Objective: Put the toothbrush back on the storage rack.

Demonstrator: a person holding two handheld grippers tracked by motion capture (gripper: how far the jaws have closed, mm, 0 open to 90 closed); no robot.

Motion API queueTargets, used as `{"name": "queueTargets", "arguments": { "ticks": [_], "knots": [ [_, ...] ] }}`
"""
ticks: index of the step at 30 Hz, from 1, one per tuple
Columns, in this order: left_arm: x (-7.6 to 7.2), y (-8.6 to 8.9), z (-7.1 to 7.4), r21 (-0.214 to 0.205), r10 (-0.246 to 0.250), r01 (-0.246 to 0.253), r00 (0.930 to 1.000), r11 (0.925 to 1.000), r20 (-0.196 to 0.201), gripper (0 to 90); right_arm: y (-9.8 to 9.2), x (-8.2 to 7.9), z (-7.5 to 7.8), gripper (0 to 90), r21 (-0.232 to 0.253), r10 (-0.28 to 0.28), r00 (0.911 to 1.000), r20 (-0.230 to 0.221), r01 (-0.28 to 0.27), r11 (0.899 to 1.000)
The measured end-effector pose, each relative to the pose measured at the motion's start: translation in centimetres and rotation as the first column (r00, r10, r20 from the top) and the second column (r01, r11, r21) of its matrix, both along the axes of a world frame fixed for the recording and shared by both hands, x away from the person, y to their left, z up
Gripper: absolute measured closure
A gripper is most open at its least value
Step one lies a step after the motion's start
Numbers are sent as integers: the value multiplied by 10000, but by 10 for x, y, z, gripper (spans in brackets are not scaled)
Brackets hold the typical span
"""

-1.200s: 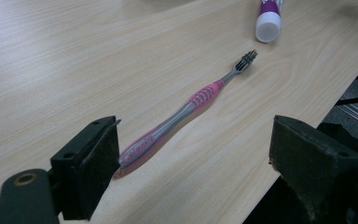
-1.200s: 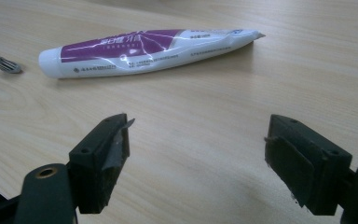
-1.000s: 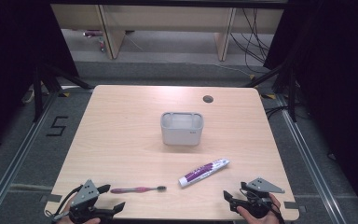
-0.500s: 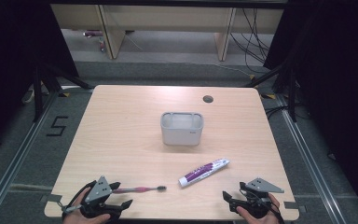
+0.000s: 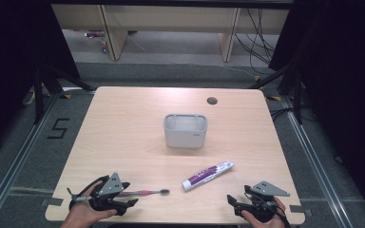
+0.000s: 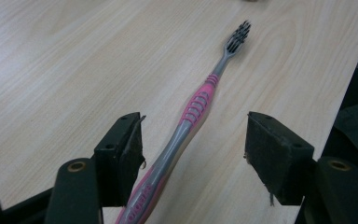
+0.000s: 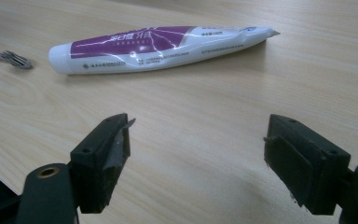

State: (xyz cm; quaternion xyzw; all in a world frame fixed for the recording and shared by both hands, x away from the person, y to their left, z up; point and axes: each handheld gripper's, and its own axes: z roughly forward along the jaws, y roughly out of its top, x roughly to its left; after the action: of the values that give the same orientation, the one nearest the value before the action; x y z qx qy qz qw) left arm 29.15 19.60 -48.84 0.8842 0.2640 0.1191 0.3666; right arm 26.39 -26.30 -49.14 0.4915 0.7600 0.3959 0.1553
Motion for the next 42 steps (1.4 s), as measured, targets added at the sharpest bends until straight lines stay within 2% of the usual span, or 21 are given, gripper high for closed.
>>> {"name": "queueTargets", "arguments": {
  "ticks": [5,11,13,14,18,19,21,22,23,24,25,26,27,28,32,34,38,39,41,42],
  "knots": [
    [4,-1,0,267,-141,140,9999,9995,30,364,0,0,0,231,-105,-31,10000,-55,30,9999],
    [10,-3,0,583,-243,259,9994,9980,-265,363,1,-1,0,232,-134,36,10000,-64,-37,9999],
    [11,-4,0,688,-317,340,9989,9971,-335,363,1,-1,0,232,7,85,9998,-184,-85,10000],
    [13,-5,1,872,-428,459,9984,9951,-369,364,3,-2,1,231,114,-110,9994,-338,114,9999],
    [15,-9,4,1179,-574,638,9967,9910,-567,382,1,0,0,232,-2,135,9998,-170,-135,9999],
    [15,-10,4,1276,-635,702,9964,9893,-556,392,1,0,-1,232,29,154,9999,13,-154,9999],
    [17,-13,6,1481,-766,857,9949,9852,-663,419,2,0,-1,232,-12,192,9998,-6,-192,9998],
    [18,-14,6,1582,-785,886,9945,9834,-690,424,5,-3,0,232,194,-151,9989,-435,160,9997],
    [19,-15,7,1695,-896,1003,9935,9804,-697,435,5,-3,0,232,199,-87,9992,-395,95,9998],
    [20,-16,6,1753,-933,1049,9930,9789,-729,454,3,0,-1,232,42,203,9998,-94,-202,9998],
    [21,-17,7,1949,-1012,1142,9920,9742,-757,467,4,0,-2,232,156,215,9997,-99,-214,9997],
    [22,-18,8,2021,-1143,1290,9900,9708,-829,497,4,-2,0,232,164,-7,9996,-290,12,9999],
    [23,-19,8,2117,-1231,1397,9883,9673,-899,497,4,-2,0,232,164,-7,9996,-290,12,9999],
    [24,-20,8,2134,-1313,1480,9872,9657,-905,527,2,0,-1,232,110,134,9999,-4,-134,9998],
    [26,-24,10,2414,-1509,1751,9818,9545,-1153,557,1,-1,0,232,-33,68,9999,-149,-68,10000],
    [28,-26,10,2632,-1654,1948,9776,9449,-1298,573,2,-1,-2,232,216,181,9997,-154,-177,9996],
    [31,-30,9,2727,-1720,2043,9754,9402,-1378,595,1,-1,-1,232,160,180,9996,-232,-176,9997],
    [32,-31,10,2824,-1801,2154,9728,9348,-1458,603,2,-1,-2,232,312,176,9996,-225,-169,9994],
    [33,-33,10,2926,-1872,2255,9703,9293,-1534,620,0,0,-1,232,-89,231,9997,-58,-231,9997],
    [34,-34,11,3067,-1956,2365,9678,9220,-1583,634,0,0,-1,232,-47,241,9997,-38,-242,9997]
  ]
}}
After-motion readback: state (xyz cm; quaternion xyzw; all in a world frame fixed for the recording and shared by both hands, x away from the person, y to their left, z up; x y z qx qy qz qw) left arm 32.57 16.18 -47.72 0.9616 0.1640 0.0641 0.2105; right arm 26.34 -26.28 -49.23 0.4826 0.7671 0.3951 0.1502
